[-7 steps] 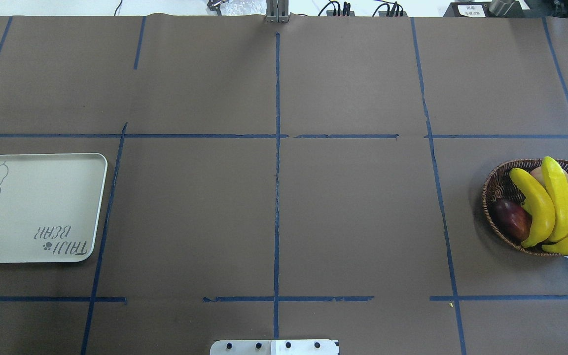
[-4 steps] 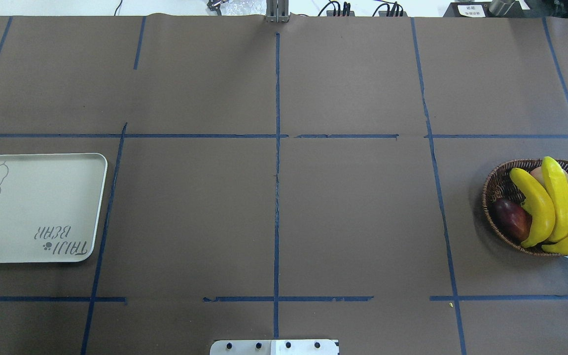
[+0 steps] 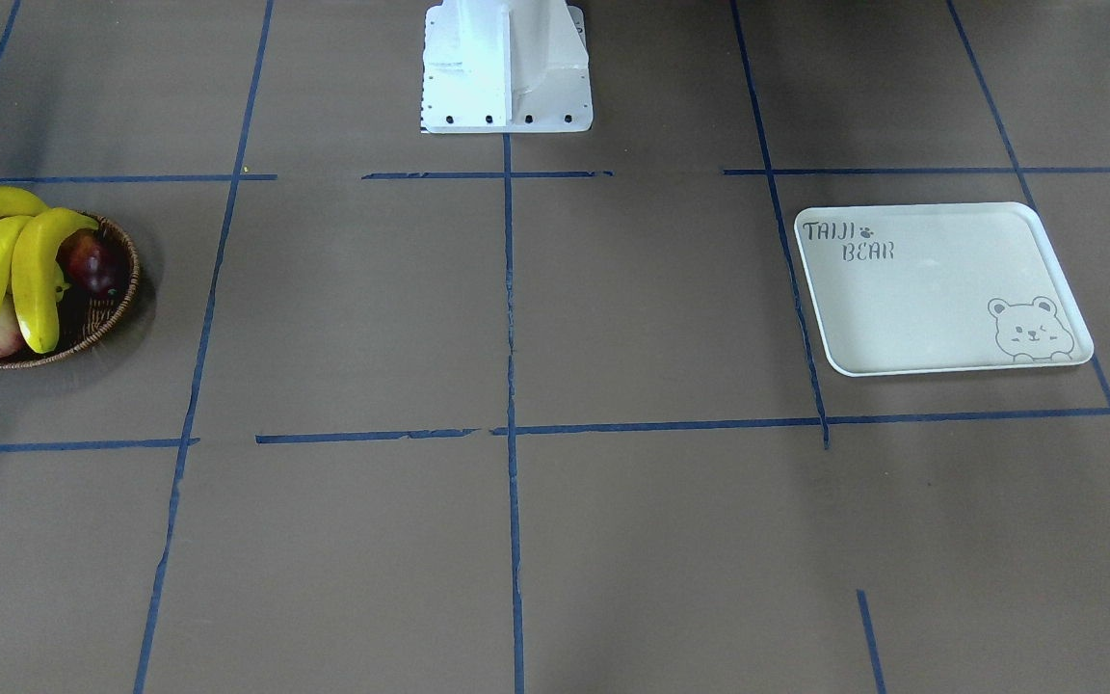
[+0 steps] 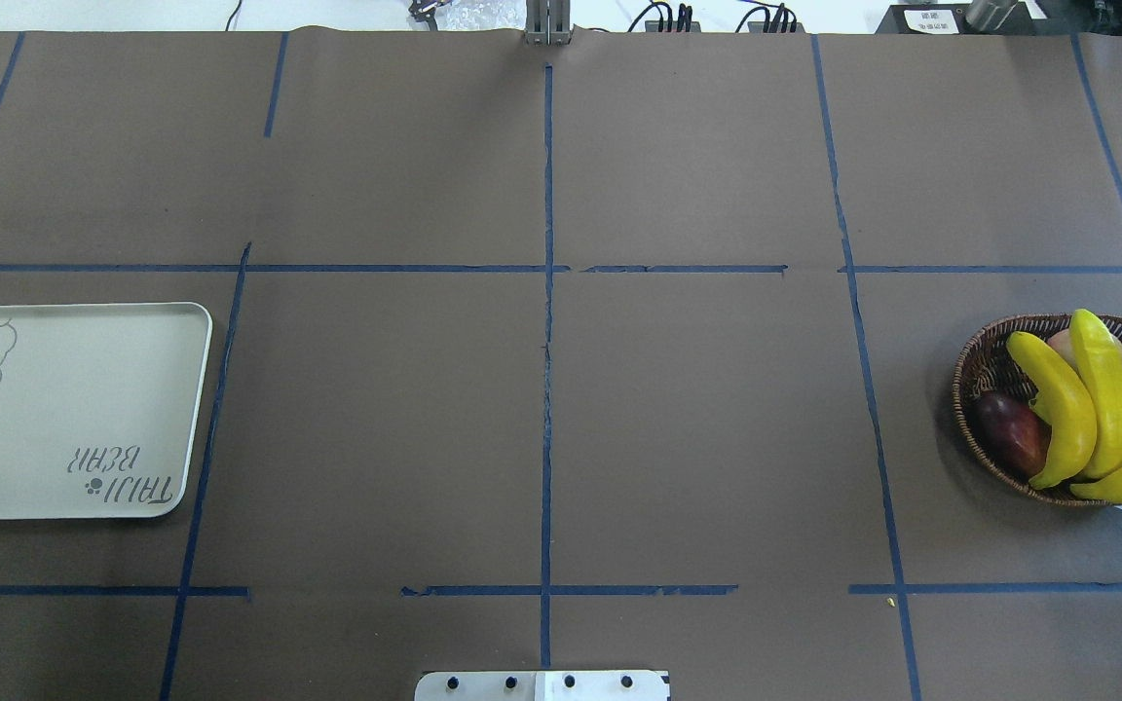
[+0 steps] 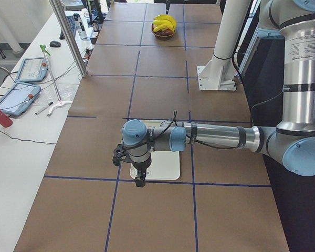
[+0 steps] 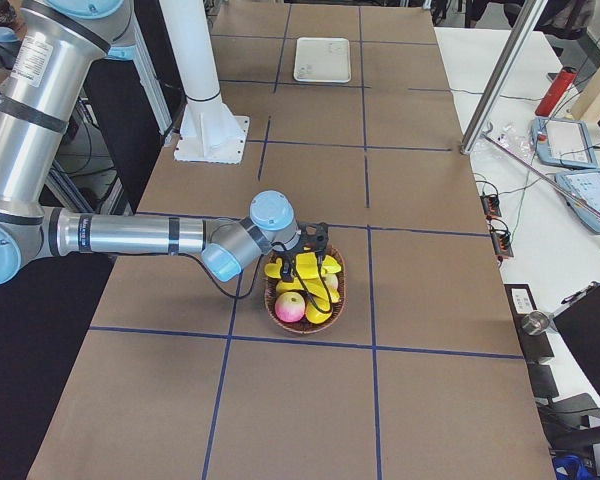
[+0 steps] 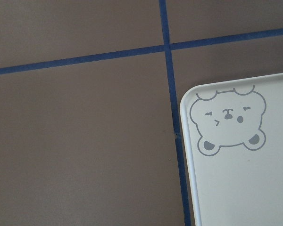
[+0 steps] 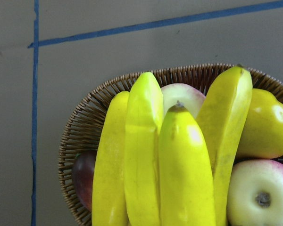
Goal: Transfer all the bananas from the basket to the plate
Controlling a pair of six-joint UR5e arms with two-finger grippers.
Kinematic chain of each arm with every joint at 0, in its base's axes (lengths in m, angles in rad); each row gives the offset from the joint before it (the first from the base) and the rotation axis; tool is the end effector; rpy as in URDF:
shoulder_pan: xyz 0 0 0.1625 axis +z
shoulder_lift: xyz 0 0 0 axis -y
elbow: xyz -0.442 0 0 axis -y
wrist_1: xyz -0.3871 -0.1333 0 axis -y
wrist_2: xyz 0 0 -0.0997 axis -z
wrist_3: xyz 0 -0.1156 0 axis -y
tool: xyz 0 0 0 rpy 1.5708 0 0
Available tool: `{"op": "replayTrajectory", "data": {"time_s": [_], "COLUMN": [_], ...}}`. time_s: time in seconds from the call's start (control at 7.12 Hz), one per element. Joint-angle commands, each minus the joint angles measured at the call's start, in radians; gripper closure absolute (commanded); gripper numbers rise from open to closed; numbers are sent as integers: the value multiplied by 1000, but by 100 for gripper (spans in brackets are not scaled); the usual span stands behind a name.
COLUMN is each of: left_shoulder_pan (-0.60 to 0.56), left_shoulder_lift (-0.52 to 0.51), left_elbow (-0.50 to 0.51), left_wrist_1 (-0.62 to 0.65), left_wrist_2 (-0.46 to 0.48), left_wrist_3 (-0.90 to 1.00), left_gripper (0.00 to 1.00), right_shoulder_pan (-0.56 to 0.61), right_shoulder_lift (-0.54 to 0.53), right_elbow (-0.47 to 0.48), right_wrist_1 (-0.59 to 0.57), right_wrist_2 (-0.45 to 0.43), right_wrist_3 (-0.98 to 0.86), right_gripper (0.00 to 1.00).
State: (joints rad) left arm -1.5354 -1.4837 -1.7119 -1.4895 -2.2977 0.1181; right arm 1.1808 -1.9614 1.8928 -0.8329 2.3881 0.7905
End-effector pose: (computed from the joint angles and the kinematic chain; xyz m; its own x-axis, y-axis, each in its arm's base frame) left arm -0.0407 -0.4471 0.6710 0.7380 0.1260 -0.6629 -0.1232 0.9911 0.0512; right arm -0.0859 -0.3379 0.5979 0.5361 0.0381 0.8433 -0.1177 0.9926 0.0300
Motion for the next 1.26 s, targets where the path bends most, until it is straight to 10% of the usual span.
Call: {"op": "replayTrajectory", "data": {"time_s": [0.0,0.42,0.84,1.12], "left_shoulder_pan": [0,1,0,1], "left_shoulder_lift": [0,0,-1,0], "left_elbow": [0,0,0,0], "left_wrist_1": [0,0,0,0], "left_wrist_2": [1,0,0,0], "left_wrist_3": [0,0,0,0], "left_gripper": [0,0,0,0], "right_shoulder_pan": [-73,-92,-90,-78], "right_shoulder_lift": [-8,-8,-2,-11], "right_elbow": [-36,-60,-52,-23], "right_wrist_1": [5,3,6,6], "right_wrist_2": [-58,-83,-72,-66], "right_wrist_3": [4,3,4,-2], "right_gripper": [0,3,92,100]}}
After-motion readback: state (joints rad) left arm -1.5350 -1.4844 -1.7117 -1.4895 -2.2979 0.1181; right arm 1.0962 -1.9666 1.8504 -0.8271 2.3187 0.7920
